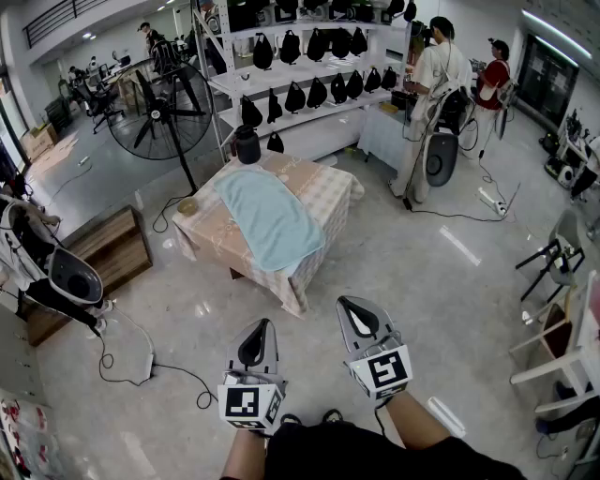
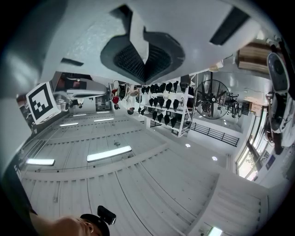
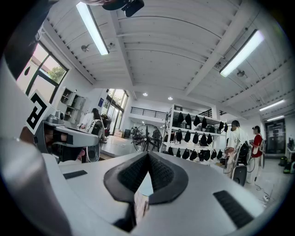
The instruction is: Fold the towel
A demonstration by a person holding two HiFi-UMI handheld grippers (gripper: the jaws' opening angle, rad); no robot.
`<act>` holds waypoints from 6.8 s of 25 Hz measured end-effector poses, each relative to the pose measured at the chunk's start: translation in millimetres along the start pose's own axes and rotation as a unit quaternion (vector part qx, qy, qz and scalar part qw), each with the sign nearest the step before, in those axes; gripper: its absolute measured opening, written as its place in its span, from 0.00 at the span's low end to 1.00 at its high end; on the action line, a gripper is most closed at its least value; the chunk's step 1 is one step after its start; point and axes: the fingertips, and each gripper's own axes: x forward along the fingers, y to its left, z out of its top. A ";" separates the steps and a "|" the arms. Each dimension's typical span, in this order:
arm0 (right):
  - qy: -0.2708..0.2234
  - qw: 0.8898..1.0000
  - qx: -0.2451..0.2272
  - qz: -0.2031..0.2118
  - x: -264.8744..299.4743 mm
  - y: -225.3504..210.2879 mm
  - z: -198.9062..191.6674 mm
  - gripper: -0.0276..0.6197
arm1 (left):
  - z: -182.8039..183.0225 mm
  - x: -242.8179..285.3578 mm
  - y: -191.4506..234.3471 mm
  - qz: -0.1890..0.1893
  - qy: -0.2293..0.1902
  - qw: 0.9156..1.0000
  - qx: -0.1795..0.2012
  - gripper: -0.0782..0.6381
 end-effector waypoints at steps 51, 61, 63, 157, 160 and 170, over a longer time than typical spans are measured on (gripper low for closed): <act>0.078 0.996 0.020 0.044 62.3 -84.5 -95.0 0.41 | -91.6 106.6 26.1 0.005 0.090 0.994 -0.054 0.47; 0.110 0.993 -0.021 0.037 188.1 -103.1 -90.3 0.41 | -75.0 204.0 127.6 -0.020 0.071 0.994 -0.076 0.47; 0.122 0.992 -0.020 0.040 203.7 -101.6 -95.8 0.42 | -78.9 213.6 142.1 -0.023 0.079 0.993 -0.081 0.47; 0.360 0.826 0.332 0.280 415.6 -204.9 -481.8 0.12 | -426.7 341.8 225.9 0.142 0.399 0.850 -0.313 0.28; 0.367 0.842 0.262 0.297 414.8 -201.1 -472.4 0.12 | -422.4 341.4 222.7 0.137 0.401 0.857 -0.293 0.14; 0.387 0.858 0.145 0.305 404.1 -190.6 -437.1 0.11 | -407.6 329.0 216.1 0.148 0.413 0.862 -0.252 0.14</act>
